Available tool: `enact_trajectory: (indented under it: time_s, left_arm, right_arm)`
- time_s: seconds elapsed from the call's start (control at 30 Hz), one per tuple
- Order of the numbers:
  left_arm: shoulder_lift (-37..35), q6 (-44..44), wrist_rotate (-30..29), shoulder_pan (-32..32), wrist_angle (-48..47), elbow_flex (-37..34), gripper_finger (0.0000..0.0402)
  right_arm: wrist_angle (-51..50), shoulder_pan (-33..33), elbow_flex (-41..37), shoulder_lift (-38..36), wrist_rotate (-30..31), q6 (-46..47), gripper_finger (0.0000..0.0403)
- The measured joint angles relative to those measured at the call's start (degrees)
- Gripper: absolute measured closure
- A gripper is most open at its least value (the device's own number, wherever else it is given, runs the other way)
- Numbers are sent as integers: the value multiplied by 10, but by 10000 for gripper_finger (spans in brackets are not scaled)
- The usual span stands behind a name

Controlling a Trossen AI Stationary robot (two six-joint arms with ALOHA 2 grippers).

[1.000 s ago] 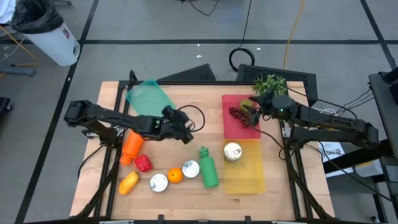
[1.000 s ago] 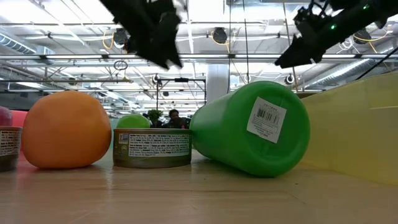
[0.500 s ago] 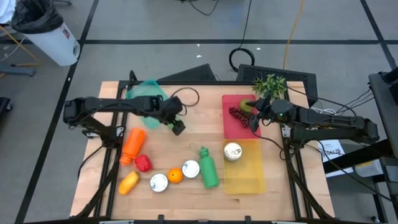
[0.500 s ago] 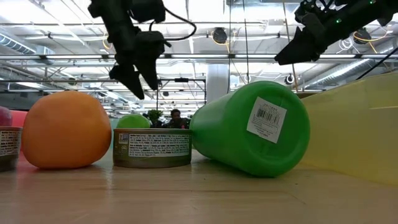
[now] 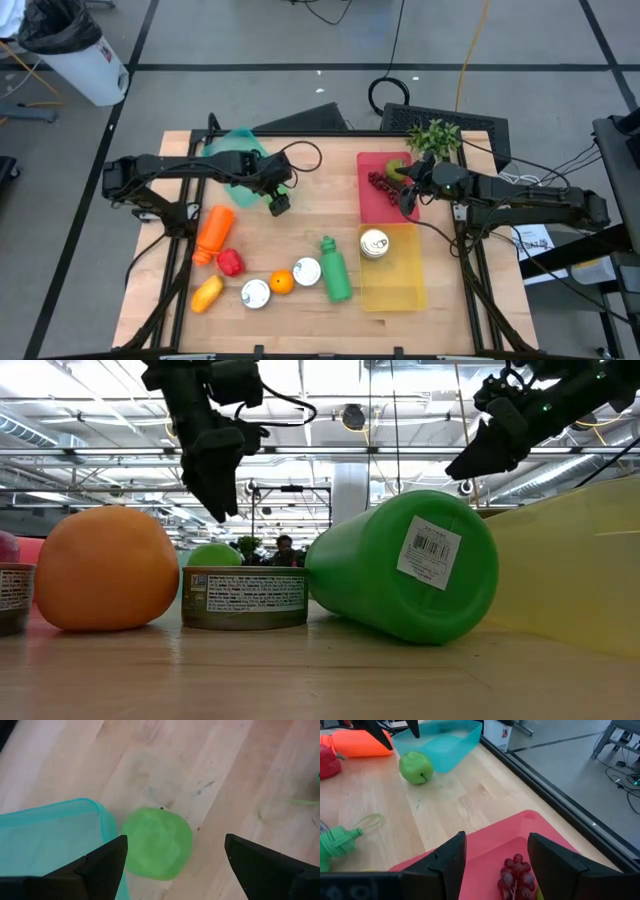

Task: Pick & Place Food Item
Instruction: Put the green apple into the pink bin

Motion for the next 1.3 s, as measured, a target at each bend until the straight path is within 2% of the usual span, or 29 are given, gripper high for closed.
enact_trajectory:
  time_s: [0.2, 0.47, 0.8, 1.13, 1.3]
  left_arm:
    - [45, 6, 2, -7, -1, 0, 77]
    - [100, 20, -13, -11, -14, 0, 71]
    - [102, 21, -13, -34, -68, 0, 86]
    - [102, 24, -9, -55, -58, 0, 88]
    - [101, 29, -11, -53, -66, 39, 87]
  right_arm:
    - [3, 2, 0, 0, 0, -6, 206]
    - [2, 2, 0, 0, 0, -5, 206]
    - [2, 2, 0, 0, -1, -4, 206]
    - [2, 2, 0, 0, -1, -5, 206]
    - [2, 2, 0, 0, -1, -6, 206]
